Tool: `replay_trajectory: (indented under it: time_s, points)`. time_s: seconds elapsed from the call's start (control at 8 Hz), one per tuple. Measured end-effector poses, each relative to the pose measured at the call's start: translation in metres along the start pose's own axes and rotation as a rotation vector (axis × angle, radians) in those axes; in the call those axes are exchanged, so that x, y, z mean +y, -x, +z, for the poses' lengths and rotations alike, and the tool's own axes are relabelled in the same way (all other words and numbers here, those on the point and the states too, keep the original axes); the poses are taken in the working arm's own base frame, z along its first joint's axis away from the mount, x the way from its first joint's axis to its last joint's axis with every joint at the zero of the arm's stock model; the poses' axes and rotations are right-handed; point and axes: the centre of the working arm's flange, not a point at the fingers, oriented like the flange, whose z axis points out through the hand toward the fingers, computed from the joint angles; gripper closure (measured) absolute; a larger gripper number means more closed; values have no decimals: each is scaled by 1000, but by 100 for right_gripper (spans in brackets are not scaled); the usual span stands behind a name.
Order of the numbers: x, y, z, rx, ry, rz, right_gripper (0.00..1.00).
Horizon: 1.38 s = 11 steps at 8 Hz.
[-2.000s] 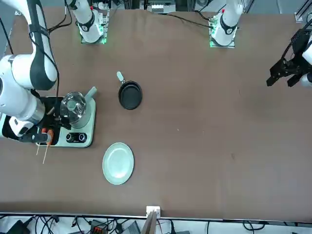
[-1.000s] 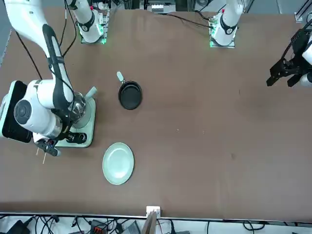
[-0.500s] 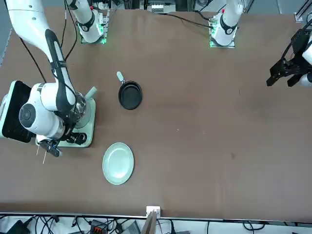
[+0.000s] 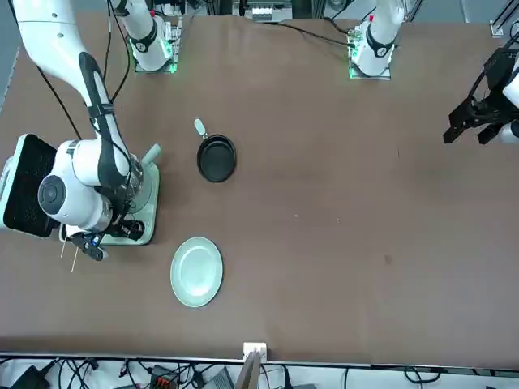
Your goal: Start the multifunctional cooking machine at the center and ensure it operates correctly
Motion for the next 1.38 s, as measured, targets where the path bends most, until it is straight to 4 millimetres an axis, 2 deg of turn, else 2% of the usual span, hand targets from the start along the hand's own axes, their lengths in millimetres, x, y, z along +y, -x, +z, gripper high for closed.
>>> replay_trajectory:
  time_s: [0.75, 0.88, 1.0, 1.12, 1.38]
  points:
    - [-5, 5, 11, -17, 11, 42, 29]
    - [-5, 5, 11, -20, 13, 42, 33]
    - [-5, 5, 11, -21, 13, 43, 41]
    - [-6, 6, 11, -21, 13, 42, 42]
    - [-8, 6, 10, -19, 11, 41, 51]
